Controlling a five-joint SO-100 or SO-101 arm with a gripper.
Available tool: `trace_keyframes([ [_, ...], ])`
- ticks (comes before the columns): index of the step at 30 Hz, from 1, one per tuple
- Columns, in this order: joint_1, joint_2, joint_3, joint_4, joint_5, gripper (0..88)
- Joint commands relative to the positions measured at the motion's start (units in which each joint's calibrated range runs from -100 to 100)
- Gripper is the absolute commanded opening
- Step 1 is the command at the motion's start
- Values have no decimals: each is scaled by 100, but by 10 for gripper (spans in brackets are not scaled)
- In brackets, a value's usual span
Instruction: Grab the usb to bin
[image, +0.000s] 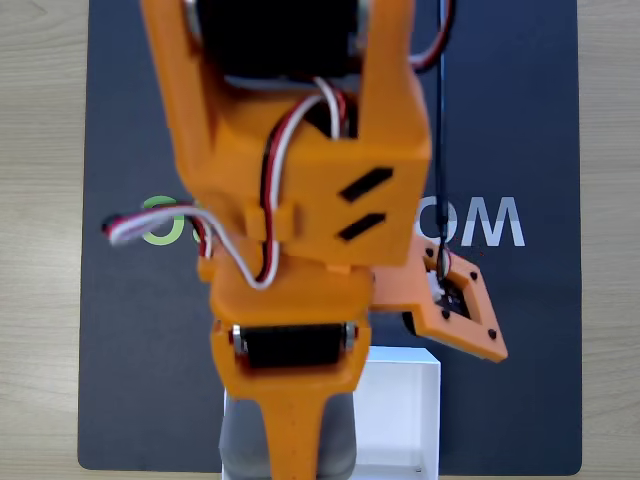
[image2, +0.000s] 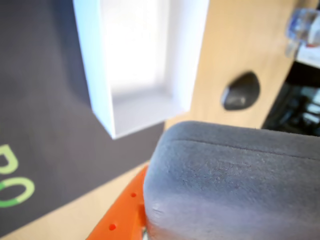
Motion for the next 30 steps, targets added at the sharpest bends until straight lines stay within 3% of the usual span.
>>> trace_keyframes([
  [1,-8,893,-1339,-134,-28,134],
  [8,-17,2080,-2053,-134,14,134],
  [18,-17,2487,-2089,-143,14,141],
  [30,-143,2487,-2089,-143,19,385],
])
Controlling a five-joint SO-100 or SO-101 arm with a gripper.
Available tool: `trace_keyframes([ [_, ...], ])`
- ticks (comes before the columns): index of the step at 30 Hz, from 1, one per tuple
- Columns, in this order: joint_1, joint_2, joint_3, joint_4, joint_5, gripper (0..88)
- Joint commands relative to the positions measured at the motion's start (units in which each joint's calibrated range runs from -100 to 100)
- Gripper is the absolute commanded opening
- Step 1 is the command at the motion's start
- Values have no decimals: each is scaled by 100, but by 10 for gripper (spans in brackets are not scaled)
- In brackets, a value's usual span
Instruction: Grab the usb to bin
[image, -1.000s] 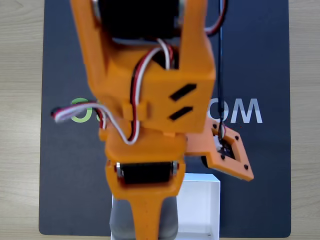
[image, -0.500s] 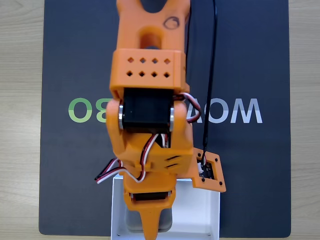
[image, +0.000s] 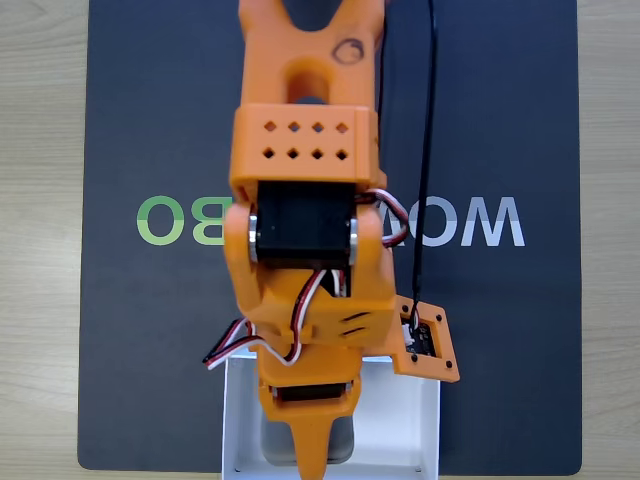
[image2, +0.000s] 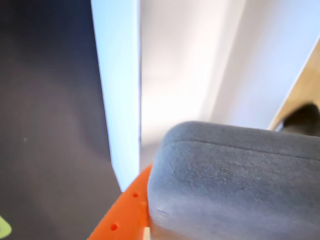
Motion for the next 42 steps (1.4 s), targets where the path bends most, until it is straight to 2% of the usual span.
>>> trace_keyframes([
  [1,-54,-157,-363,-99,19,407],
  [12,-71,-369,-291,-64,25,598],
  [22,-383,-1675,-65,58,-70,601],
  [25,-399,-2591,414,363,-380,544],
  [30,-399,-4413,1715,835,-806,331],
  [34,-391,-5922,2898,809,-890,180],
  [37,-399,-7033,3856,817,-890,114],
  [42,-357,-8890,5346,817,-838,65],
])
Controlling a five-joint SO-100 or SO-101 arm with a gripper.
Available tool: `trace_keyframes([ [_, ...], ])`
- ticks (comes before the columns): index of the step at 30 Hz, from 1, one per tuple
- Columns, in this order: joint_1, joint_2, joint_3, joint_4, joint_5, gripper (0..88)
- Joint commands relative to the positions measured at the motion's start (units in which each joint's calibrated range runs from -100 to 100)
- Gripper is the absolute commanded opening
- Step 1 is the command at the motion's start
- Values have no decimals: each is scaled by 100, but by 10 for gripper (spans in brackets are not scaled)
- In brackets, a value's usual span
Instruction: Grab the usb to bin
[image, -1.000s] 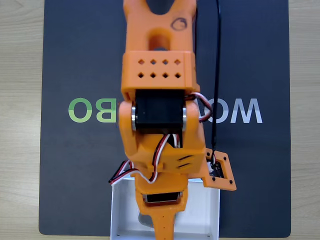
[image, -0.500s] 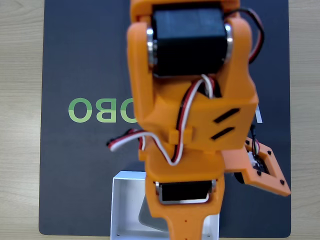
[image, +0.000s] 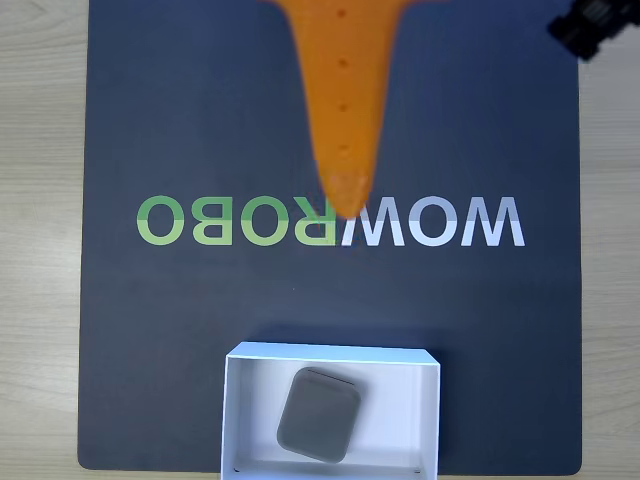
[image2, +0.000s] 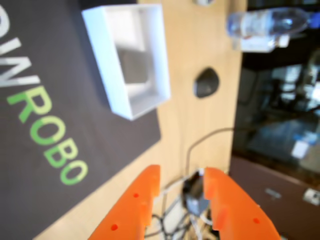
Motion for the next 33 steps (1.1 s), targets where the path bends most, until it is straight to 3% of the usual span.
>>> trace_keyframes([
  [1,67,-1529,863,42,22,56],
  [5,25,-3437,2869,42,22,10],
  [20,92,-8269,8831,-176,64,9],
  [33,201,-8371,10421,-342,806,9],
])
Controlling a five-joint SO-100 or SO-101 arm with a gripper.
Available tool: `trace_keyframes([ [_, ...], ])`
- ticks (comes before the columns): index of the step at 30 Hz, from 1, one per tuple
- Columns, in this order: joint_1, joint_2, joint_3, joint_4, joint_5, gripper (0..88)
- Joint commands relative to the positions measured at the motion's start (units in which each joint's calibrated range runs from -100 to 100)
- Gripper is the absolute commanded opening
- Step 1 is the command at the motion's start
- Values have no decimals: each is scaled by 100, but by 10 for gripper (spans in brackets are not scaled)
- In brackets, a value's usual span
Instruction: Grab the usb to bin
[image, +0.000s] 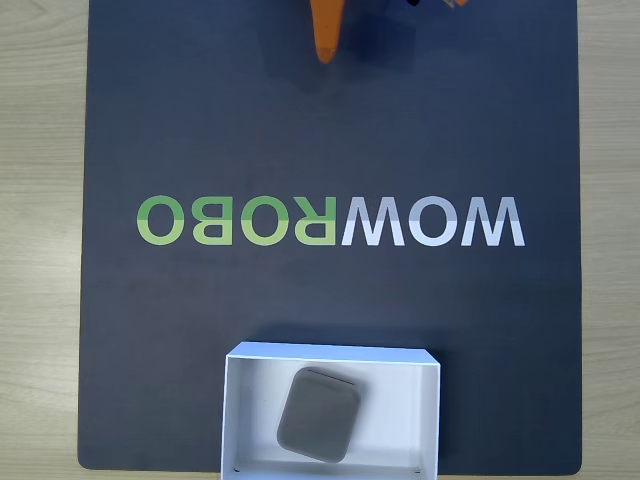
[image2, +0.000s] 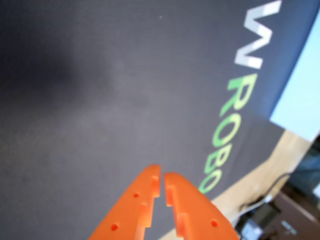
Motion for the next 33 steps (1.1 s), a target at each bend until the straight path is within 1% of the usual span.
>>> trace_keyframes([
  [1,42,19,127,-32,140,9],
  [4,42,19,335,-85,135,9],
  [33,34,19,335,-85,140,9],
])
